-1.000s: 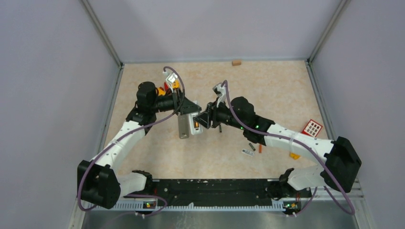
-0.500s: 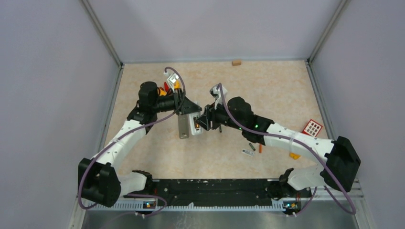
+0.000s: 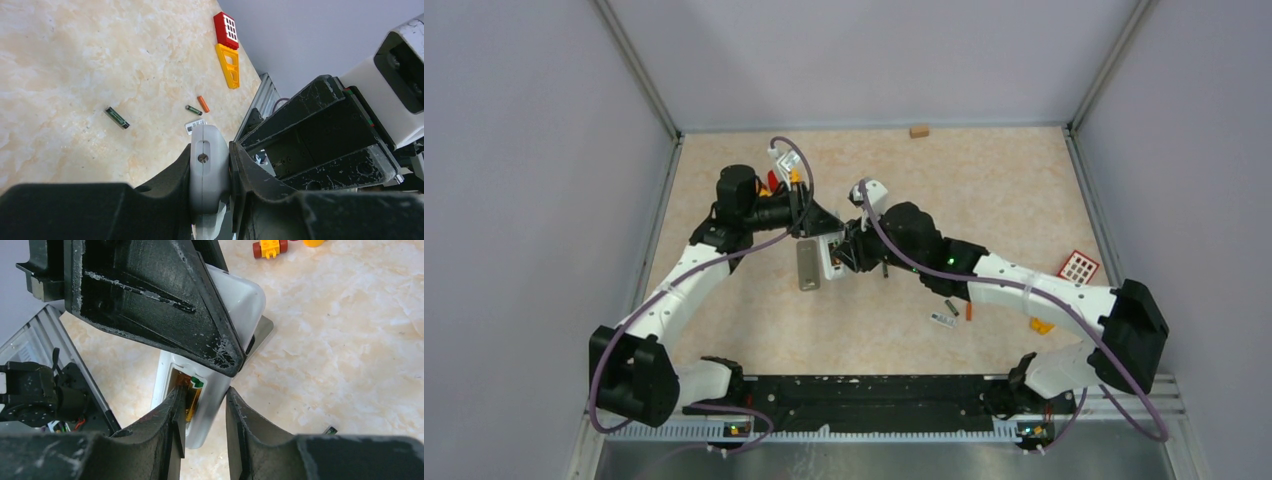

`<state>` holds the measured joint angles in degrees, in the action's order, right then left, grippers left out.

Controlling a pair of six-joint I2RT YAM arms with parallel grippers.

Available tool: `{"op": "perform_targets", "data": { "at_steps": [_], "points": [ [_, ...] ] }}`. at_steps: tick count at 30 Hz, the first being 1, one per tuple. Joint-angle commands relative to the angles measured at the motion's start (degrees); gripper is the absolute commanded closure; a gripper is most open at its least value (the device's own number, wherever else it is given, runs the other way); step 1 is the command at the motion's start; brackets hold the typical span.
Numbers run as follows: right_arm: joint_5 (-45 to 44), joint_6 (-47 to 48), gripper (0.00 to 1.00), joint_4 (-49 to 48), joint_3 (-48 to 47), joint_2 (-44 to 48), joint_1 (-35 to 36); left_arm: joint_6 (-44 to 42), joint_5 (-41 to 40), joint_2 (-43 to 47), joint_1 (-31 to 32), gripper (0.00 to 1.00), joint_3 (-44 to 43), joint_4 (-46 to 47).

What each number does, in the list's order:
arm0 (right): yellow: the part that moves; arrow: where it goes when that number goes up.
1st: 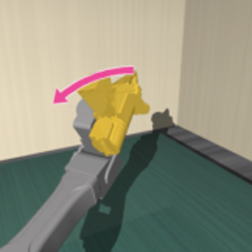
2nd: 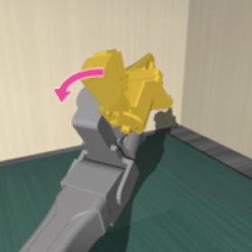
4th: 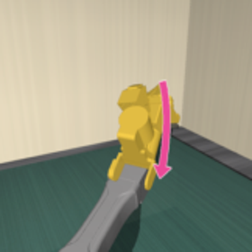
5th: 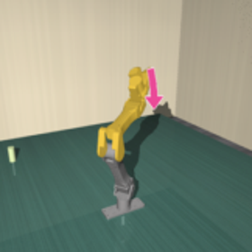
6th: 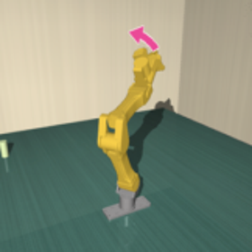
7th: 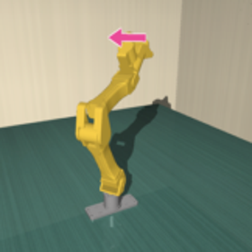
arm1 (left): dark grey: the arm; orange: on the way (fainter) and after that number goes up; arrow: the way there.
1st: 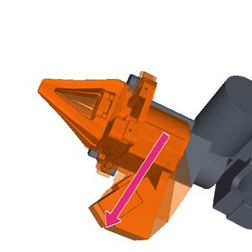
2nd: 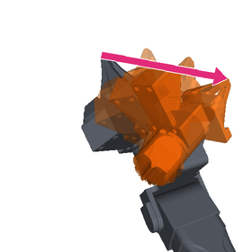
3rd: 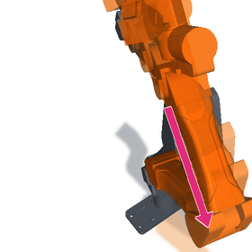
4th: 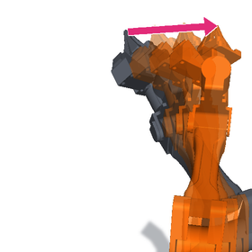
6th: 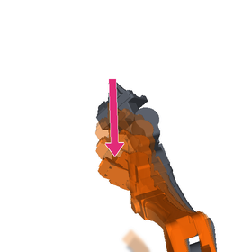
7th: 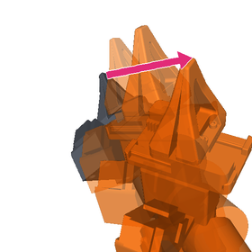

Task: Load the batteries into the remote control
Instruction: Load the battery into the remote control.

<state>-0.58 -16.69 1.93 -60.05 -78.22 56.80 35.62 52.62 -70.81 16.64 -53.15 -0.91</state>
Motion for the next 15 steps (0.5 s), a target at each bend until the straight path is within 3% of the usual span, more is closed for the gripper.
{"op": "perform_targets", "data": {
  "at_steps": [1,8,15],
  "points": [
    [-2.43,6.35,0.78,5.53,-2.78,-1.35,1.05,-1.06,2.74,0.64,-0.04,1.00,-4.26,-3.08],
    [0.36,-0.97,0.44,2.82,-3.03,3.41,1.11,-2.25,-3.44,0.68,-0.08,1.00,-3.98,-4.30],
    [-3.52,-8.45,0.30,6.79,-0.19,11.44,0.83,-2.45,-9.21,1.50,-0.21,1.00,-2.07,-2.40]
  ]
}}
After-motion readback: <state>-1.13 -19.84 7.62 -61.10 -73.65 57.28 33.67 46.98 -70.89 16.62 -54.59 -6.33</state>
